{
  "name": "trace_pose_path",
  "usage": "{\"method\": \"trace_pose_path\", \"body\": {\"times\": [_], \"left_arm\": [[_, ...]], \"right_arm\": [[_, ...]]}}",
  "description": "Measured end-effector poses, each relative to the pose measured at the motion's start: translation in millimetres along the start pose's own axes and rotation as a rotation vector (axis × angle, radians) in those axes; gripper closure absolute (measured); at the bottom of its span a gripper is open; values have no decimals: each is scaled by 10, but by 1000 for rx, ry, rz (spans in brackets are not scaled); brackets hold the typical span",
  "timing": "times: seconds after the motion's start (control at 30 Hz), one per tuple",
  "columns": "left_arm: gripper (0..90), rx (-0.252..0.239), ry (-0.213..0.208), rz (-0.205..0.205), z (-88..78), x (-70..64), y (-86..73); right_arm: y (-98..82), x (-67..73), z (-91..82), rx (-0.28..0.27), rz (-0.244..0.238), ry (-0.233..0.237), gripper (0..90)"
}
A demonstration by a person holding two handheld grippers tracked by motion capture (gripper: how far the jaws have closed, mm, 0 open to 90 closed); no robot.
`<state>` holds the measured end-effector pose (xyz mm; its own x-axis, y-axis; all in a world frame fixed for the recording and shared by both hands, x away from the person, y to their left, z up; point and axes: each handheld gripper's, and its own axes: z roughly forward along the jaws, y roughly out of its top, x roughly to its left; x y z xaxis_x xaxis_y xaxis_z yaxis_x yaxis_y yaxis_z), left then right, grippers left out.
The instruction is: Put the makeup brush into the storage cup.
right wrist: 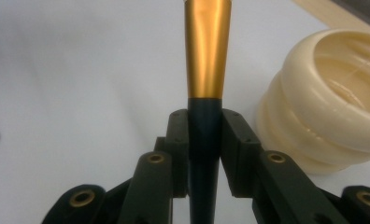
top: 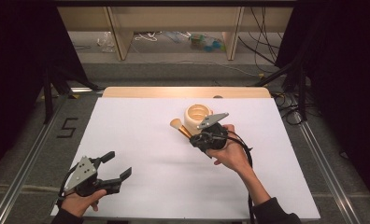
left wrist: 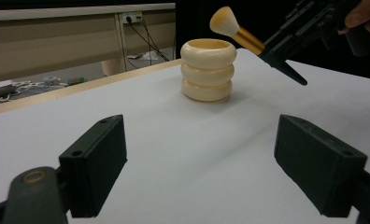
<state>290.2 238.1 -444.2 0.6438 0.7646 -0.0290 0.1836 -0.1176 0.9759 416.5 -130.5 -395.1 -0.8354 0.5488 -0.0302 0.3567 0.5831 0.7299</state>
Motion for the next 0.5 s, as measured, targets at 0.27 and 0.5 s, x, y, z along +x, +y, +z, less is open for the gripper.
{"method": "trace_pose_path", "body": {"times": [0.27,0.5], "left_arm": [[167,3,0,1,1,-2,-3],[167,3,0,-5,7,-2,-7]], "right_arm": [[11,-70,-79,-92,29,-7,742],[34,-121,-147,-173,46,-23,743]]}}
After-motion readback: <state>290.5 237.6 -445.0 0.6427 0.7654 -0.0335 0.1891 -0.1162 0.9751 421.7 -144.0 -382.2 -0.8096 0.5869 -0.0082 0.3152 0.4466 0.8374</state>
